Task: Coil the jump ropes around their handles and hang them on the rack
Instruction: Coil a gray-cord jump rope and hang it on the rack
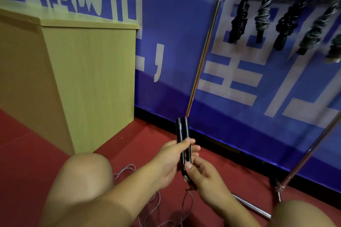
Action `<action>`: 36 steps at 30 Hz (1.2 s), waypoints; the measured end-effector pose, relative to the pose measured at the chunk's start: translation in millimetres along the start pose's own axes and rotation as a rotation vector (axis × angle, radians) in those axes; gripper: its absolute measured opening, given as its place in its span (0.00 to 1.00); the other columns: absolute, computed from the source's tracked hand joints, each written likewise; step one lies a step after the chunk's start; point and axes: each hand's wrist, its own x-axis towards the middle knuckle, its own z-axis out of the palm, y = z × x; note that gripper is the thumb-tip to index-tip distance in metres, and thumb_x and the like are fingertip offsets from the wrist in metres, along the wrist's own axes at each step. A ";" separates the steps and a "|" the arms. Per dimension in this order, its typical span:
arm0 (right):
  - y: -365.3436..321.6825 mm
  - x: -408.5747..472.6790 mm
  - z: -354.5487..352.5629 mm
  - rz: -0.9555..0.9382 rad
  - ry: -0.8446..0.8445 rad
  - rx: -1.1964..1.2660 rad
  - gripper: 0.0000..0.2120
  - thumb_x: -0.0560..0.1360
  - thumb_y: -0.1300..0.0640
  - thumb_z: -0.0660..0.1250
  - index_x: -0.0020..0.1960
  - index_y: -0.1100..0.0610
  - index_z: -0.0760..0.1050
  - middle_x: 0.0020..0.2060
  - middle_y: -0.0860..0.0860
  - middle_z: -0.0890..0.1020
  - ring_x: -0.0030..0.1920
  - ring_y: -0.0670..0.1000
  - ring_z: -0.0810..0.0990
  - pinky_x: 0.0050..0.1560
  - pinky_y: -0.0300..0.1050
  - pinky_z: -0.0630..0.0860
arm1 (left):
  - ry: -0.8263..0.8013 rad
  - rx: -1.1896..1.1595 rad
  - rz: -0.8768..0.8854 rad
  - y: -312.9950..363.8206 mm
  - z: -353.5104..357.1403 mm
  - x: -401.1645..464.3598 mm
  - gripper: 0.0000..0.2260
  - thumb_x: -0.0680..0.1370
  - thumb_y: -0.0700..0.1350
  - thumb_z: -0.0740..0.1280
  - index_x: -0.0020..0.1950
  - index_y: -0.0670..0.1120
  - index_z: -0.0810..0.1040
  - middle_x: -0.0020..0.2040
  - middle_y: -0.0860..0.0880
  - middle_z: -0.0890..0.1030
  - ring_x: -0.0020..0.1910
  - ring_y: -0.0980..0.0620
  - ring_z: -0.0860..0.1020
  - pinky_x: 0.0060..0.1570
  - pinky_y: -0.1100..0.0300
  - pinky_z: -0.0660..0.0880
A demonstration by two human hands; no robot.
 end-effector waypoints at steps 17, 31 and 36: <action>-5.1 -1.1 -28.6 0.075 0.007 -0.027 0.14 0.82 0.58 0.60 0.43 0.57 0.81 0.32 0.53 0.79 0.30 0.49 0.72 0.32 0.39 0.70 | 0.146 -0.295 0.127 3.9 -1.7 13.7 0.07 0.84 0.43 0.60 0.55 0.39 0.75 0.37 0.45 0.77 0.34 0.48 0.80 0.41 0.50 0.83; 19.7 -3.5 -53.4 0.276 0.003 -0.524 0.33 0.77 0.32 0.54 0.33 0.59 0.76 0.24 0.50 0.76 0.26 0.48 0.72 0.35 0.44 0.70 | 0.323 0.551 0.419 -2.0 -67.7 7.4 0.05 0.82 0.39 0.63 0.48 0.47 0.74 0.35 0.49 0.76 0.29 0.54 0.75 0.32 0.59 0.75; 16.5 -13.1 -77.9 0.204 0.086 -0.517 0.21 0.76 0.39 0.66 0.33 0.54 0.73 0.27 0.45 0.69 0.31 0.45 0.66 0.35 0.44 0.64 | 0.205 1.121 0.351 -13.2 -94.5 12.2 0.03 0.79 0.45 0.68 0.48 0.53 0.77 0.36 0.54 0.81 0.36 0.51 0.81 0.43 0.51 0.79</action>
